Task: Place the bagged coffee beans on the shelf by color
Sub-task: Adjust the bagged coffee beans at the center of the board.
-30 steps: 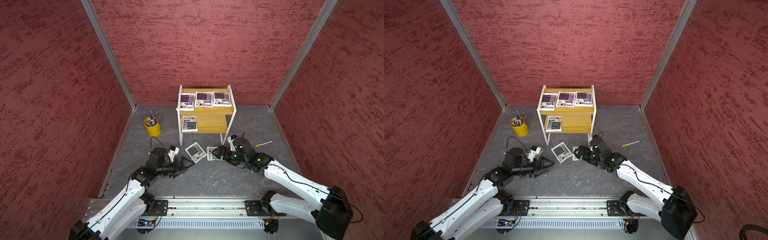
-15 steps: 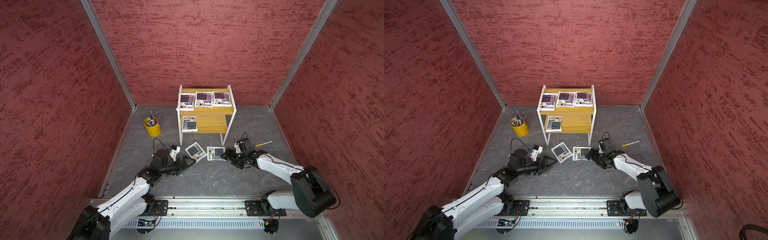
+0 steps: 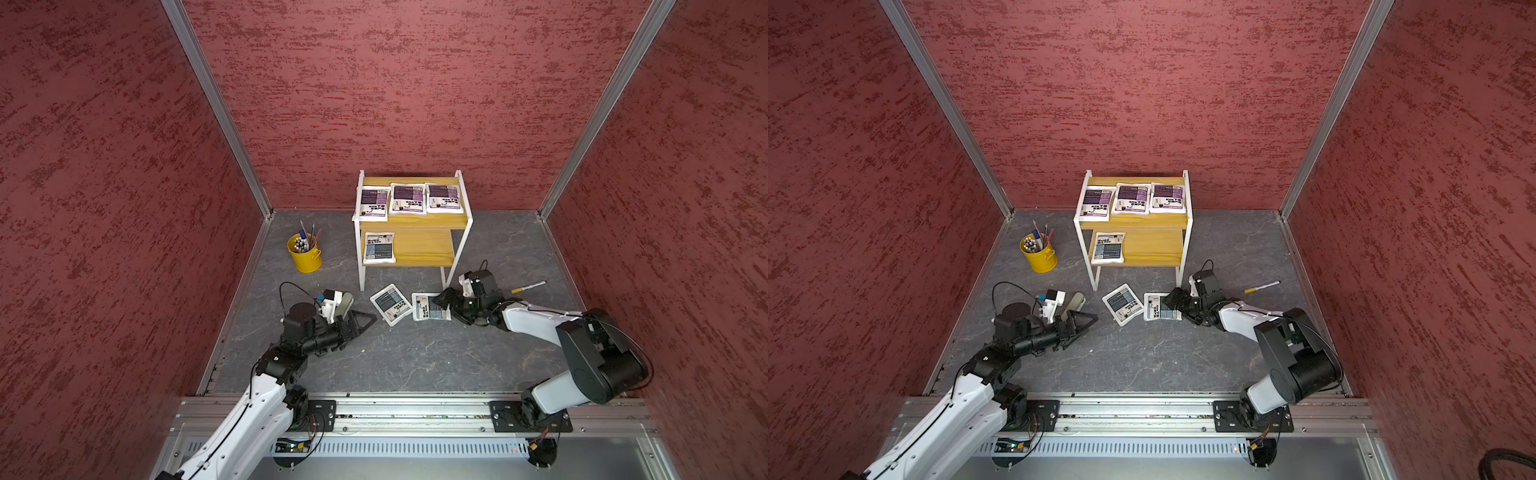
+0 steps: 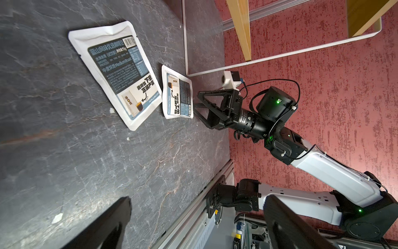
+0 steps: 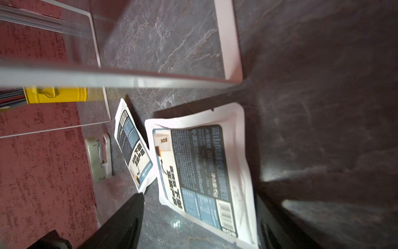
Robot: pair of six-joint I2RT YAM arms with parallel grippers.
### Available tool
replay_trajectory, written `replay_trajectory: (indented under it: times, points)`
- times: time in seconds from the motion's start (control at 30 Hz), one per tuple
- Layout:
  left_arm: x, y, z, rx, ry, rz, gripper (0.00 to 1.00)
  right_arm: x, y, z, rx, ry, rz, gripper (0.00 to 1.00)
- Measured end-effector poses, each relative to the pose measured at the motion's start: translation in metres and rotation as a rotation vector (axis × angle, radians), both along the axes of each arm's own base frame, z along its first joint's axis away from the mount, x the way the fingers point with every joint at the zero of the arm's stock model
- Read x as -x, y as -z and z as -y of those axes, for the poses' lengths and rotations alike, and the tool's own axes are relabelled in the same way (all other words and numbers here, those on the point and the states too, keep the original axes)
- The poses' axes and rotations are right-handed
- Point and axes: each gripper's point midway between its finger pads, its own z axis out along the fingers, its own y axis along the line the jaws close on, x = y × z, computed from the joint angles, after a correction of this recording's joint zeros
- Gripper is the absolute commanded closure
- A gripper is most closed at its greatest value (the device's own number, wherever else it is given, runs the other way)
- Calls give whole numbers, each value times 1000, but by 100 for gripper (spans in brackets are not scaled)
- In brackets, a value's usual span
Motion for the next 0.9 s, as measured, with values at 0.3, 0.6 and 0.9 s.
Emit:
replay_trajectory:
  times: [0.3, 0.6, 0.9]
  points:
    - [5, 13, -1, -1, 20, -30, 0, 90, -9, -80, -42, -280, -26, 15]
    - [11, 15, -2, -1, 30, -39, 0, 66, -33, -43, 45, -174, 52, 13]
    - [16, 34, -3, 4, 23, -89, 0, 32, -12, -7, 150, -73, 65, 14]
